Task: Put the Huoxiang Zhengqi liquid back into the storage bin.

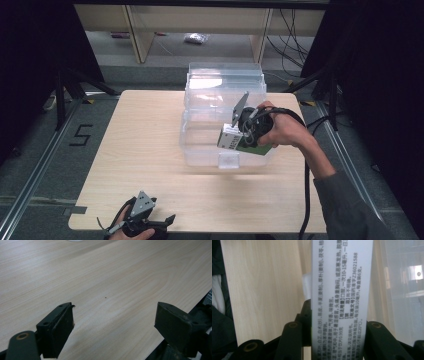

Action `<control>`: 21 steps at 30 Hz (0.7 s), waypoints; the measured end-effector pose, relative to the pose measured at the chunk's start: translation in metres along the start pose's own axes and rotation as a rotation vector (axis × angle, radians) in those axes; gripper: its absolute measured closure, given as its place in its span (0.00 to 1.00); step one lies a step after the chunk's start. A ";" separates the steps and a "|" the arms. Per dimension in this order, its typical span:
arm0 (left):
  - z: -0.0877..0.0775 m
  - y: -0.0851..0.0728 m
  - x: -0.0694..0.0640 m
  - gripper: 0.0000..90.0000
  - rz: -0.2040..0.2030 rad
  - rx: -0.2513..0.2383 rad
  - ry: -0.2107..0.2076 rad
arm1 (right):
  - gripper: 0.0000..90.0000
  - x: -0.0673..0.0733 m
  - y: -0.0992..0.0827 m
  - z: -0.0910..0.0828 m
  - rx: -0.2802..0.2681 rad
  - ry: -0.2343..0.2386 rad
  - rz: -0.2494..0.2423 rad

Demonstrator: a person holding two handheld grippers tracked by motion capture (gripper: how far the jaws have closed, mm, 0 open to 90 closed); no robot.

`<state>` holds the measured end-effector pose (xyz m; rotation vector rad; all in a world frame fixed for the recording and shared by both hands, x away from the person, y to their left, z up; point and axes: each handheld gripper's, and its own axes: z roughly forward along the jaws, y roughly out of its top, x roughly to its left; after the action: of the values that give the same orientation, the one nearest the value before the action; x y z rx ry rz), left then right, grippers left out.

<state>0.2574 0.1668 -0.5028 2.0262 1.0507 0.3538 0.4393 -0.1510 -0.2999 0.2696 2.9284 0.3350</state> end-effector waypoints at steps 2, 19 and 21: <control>0.001 0.000 0.001 0.17 0.001 0.000 -0.008 | 0.72 -0.007 -0.001 0.002 0.007 -0.003 -0.017; 0.000 0.000 -0.001 0.17 -0.002 -0.007 -0.019 | 0.72 -0.060 -0.011 0.043 0.054 0.010 0.026; 0.000 0.000 -0.001 0.17 0.004 -0.002 -0.018 | 0.72 -0.065 -0.014 0.048 0.062 0.003 0.030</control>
<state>0.2572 0.1664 -0.5024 2.0264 1.0347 0.3383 0.5091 -0.1673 -0.3387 0.3222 2.9443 0.2491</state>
